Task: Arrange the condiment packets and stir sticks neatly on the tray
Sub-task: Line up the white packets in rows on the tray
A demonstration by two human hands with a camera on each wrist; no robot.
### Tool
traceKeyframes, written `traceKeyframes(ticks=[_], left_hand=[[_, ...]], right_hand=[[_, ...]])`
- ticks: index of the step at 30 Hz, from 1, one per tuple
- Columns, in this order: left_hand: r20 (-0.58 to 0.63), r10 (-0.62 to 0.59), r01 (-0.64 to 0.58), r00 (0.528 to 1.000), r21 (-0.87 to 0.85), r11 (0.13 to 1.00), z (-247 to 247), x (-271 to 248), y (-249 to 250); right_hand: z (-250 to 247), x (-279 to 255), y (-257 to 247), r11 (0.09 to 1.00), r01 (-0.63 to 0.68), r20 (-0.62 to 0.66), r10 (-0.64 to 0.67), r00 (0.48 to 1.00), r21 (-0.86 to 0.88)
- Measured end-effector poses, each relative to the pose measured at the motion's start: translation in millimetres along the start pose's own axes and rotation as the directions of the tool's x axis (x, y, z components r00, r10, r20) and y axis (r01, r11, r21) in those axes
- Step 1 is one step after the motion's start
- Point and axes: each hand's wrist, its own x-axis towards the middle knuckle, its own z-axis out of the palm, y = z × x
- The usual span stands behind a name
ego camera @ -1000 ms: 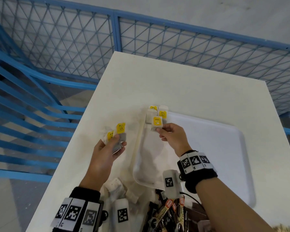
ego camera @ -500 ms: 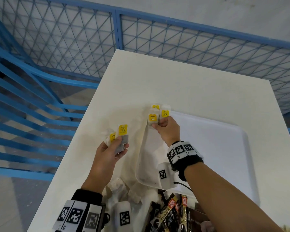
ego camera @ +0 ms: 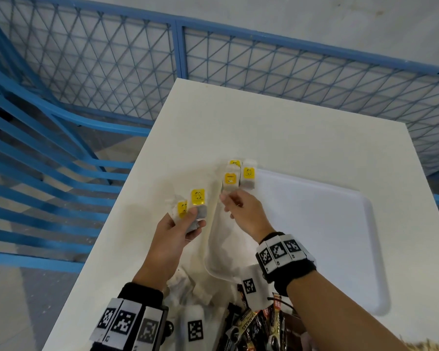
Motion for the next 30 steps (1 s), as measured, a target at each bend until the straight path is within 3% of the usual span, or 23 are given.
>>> traceKeyframes(ticks=[3, 6, 15, 18, 21, 25, 30], left_hand=[[0.035, 0.006, -0.007, 0.999, 0.033, 0.999, 2.0, -2.2, -1.8], [0.068, 0.0, -0.003, 0.998, 0.052, 0.999, 4.0, -5.5, -3.0], [0.095, -0.076, 0.076, 0.993, 0.011, 0.997, 9.1, -13.4, -9.6], [0.078, -0.103, 0.108, 0.992, -0.062, 0.992, 9.1, -11.9, -7.6], [0.067, -0.119, 0.125, 0.991, -0.097, 0.987, 7.2, -10.9, -5.1], [0.042, -0.104, 0.106, 0.994, -0.053, 0.993, 5.2, -11.6, -7.3], [0.029, -0.088, 0.088, 0.996, 0.003, 0.996, 5.9, -11.1, -9.1]], right_hand=[[0.9, -22.2, -9.0, 0.991, -0.026, 0.195, -0.001, 0.981, 0.132], [2.8, -37.4, -7.4, 0.975, -0.04, 0.283, -0.024, 0.959, 0.218], [-1.5, -45.1, 4.4, 0.874, -0.131, 0.23, 0.023, 0.973, 0.469], [-14.1, -39.5, 7.7, 0.826, -0.164, 0.184, 0.074, 0.98, 0.539], [-29.7, -26.9, 15.4, 0.805, -0.184, 0.044, 0.193, 0.98, 0.564], [-44.9, -3.3, 26.5, 0.869, -0.19, -0.121, 0.272, 0.955, 0.458], [-45.5, 20.4, 30.8, 0.936, -0.187, -0.236, 0.263, 0.936, 0.299]])
